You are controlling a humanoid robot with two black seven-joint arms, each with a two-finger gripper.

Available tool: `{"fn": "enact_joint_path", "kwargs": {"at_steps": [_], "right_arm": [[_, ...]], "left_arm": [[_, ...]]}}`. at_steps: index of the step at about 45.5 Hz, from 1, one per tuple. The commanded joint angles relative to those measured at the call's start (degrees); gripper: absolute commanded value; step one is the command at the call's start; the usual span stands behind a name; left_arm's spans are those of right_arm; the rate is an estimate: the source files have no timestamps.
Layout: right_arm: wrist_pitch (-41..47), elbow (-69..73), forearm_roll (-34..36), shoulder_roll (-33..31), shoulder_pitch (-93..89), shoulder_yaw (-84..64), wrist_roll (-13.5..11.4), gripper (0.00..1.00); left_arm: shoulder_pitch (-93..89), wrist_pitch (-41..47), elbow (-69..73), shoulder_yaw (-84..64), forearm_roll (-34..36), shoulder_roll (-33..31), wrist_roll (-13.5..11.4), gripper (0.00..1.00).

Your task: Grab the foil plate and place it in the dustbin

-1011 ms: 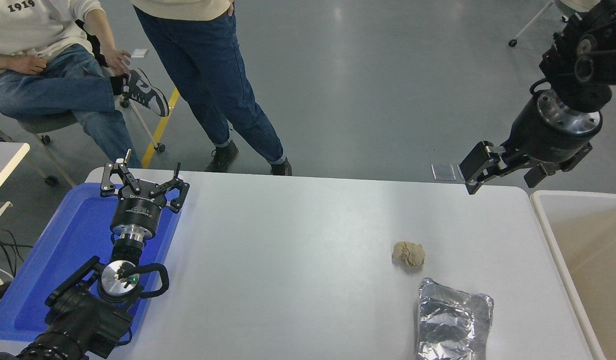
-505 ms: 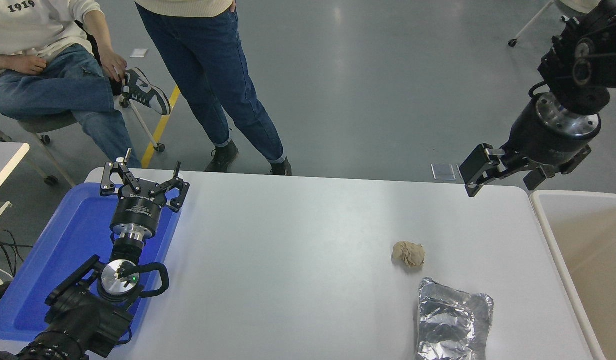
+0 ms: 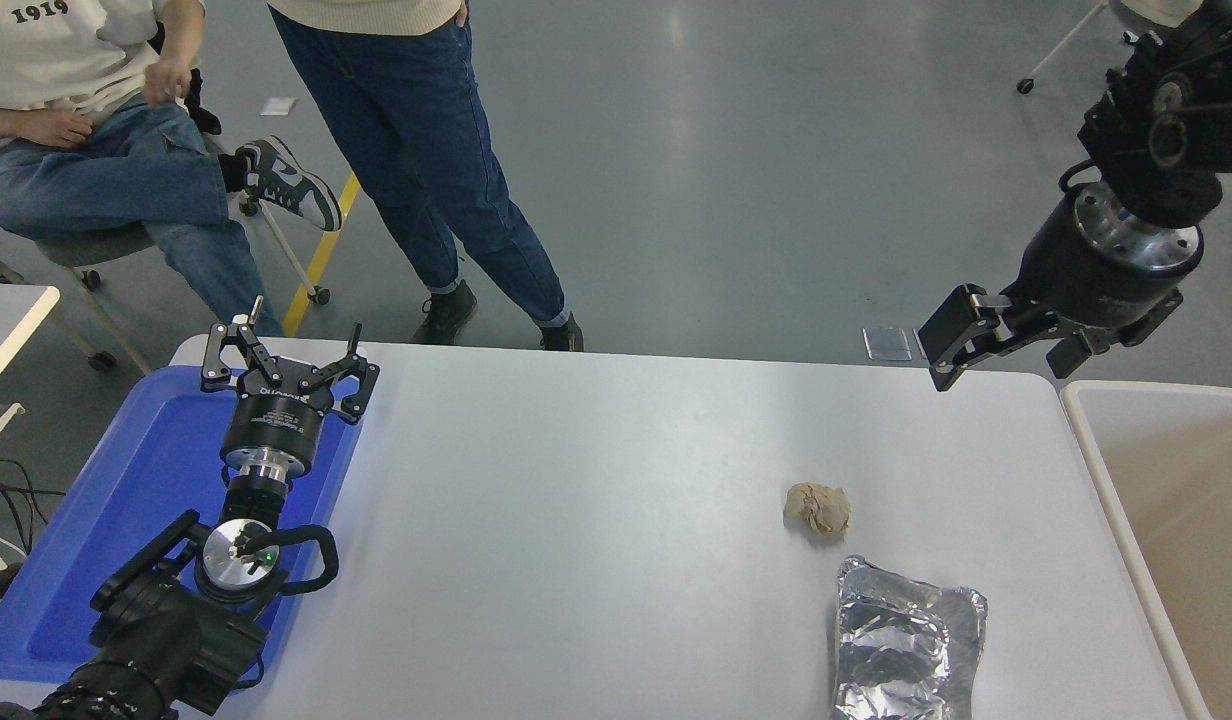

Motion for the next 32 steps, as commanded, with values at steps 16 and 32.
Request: {"fn": "enact_joint_path", "kwargs": {"at_steps": [16, 32], "right_arm": [[0.0, 0.08, 0.08, -0.18, -3.55, -1.09, 0.0, 1.0], [0.0, 0.6, 0.52, -2.82, -3.72, -1.97, 0.0, 1.0]], "left_arm": [[0.09, -0.01, 0.06, -0.09, -0.09, -0.01, -0.09, 1.0], [0.09, -0.01, 0.06, -0.09, -0.09, -0.01, -0.09, 1.0]]}}
